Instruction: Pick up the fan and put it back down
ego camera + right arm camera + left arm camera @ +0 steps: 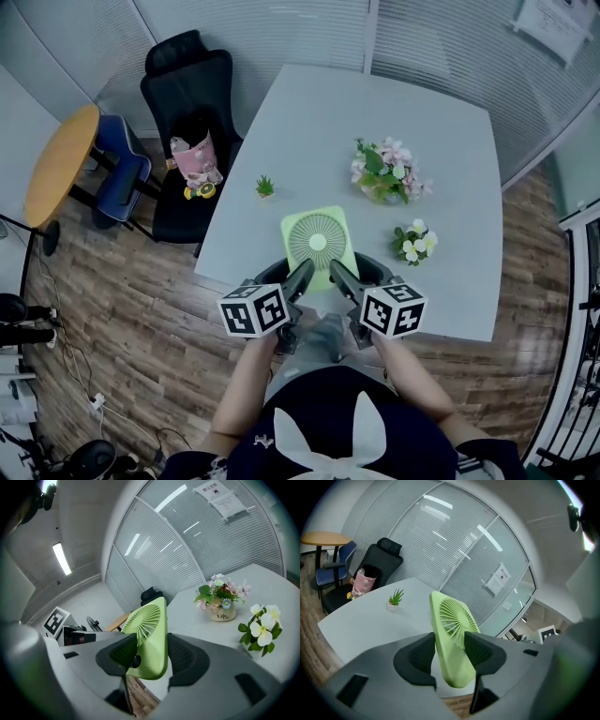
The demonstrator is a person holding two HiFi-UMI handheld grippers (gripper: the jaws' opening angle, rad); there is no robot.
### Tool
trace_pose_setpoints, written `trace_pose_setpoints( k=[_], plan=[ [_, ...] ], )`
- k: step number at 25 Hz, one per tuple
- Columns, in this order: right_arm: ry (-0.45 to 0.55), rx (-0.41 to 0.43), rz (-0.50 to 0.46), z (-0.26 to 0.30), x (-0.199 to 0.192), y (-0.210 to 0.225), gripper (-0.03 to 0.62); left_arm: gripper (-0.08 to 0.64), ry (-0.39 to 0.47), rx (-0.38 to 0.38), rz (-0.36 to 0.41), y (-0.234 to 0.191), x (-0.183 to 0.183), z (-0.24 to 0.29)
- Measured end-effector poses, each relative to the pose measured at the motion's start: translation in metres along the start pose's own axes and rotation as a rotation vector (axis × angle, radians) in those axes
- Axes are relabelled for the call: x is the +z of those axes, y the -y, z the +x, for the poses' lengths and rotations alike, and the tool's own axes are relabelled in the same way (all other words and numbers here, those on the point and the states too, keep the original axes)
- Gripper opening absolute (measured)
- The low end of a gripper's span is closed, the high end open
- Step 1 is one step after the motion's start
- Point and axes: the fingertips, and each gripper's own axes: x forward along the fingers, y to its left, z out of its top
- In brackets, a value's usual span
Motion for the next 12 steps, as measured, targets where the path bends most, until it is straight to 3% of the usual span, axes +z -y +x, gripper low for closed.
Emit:
trace_pose_setpoints(
  k=[12],
  plan=[
    [-0.030, 0.023, -0.014, 0.015, 0.000, -0.005, 0.207, 0.206, 0.015, 0.022, -0.031, -0.014, 0.004, -0.003]
  ],
)
